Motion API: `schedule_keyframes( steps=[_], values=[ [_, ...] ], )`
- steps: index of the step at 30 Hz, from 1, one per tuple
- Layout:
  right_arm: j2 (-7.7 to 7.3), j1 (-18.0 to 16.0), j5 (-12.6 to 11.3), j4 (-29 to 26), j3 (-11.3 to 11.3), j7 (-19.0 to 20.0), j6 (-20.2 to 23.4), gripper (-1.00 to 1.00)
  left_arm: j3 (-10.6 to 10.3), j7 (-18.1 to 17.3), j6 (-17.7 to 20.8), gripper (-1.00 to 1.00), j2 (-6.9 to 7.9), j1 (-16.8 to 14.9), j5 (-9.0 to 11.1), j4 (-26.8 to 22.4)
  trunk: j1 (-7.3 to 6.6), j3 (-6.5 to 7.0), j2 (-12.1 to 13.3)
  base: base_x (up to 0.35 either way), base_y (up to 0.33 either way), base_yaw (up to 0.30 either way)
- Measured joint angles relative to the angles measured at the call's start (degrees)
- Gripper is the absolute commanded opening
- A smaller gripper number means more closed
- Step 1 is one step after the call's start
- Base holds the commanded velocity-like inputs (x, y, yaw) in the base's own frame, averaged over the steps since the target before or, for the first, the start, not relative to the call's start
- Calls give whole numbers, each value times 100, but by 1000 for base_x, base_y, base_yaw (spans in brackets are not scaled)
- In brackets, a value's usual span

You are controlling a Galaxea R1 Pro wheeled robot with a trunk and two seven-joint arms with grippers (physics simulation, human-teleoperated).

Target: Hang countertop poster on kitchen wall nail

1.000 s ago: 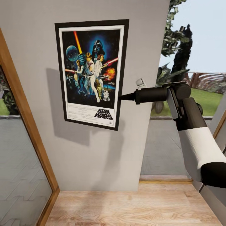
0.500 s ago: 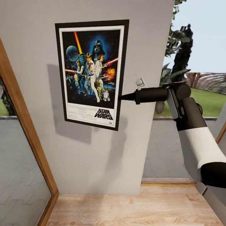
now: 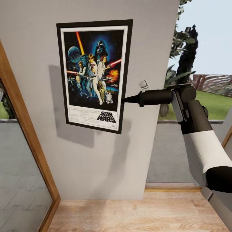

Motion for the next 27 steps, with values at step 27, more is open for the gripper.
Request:
schedule_keyframes(
  steps=[27],
  values=[
    [0,0,1,7,-4,-8,-5,-100,4,0,-5,100,0,0,0,0,2,0,3,149,7,0]
  ],
)
